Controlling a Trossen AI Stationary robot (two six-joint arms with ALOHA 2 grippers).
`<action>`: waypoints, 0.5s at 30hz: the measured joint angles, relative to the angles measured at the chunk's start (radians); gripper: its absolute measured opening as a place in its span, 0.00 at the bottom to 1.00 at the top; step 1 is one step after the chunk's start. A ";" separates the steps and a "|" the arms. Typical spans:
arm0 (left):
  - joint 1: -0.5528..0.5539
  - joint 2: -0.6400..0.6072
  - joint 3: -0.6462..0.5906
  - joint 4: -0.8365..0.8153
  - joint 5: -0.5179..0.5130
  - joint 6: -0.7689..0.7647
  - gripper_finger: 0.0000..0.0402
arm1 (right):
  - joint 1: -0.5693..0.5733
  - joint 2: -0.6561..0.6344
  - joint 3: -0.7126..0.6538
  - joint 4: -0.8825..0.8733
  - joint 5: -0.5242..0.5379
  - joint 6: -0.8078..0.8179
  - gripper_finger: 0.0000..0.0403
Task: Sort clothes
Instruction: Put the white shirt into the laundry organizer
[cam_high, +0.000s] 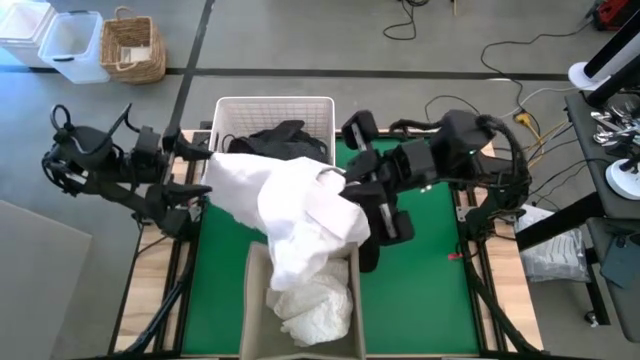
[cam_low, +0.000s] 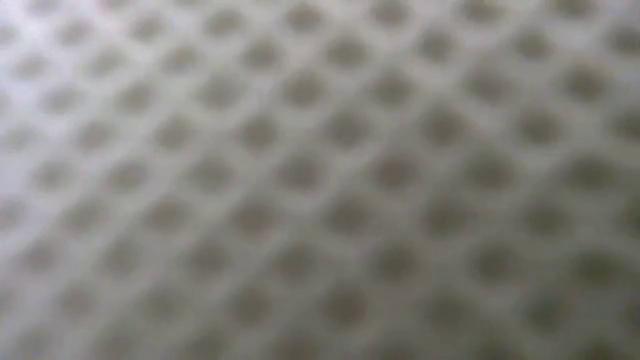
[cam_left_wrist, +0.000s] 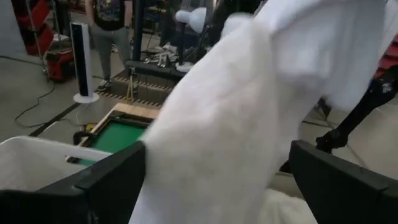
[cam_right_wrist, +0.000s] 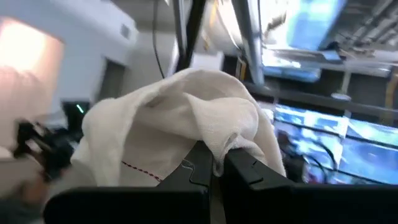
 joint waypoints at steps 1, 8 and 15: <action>0.000 -0.002 0.000 -0.016 -0.010 0.000 0.91 | 0.000 0.000 0.000 0.022 -0.018 0.017 0.02; 0.000 -0.018 0.000 -0.110 -0.150 -0.008 0.91 | 0.000 -0.008 0.000 0.154 -0.039 0.062 0.02; 0.000 0.014 0.000 0.006 -0.143 0.017 0.91 | -0.003 -0.008 0.000 0.235 -0.057 0.127 0.02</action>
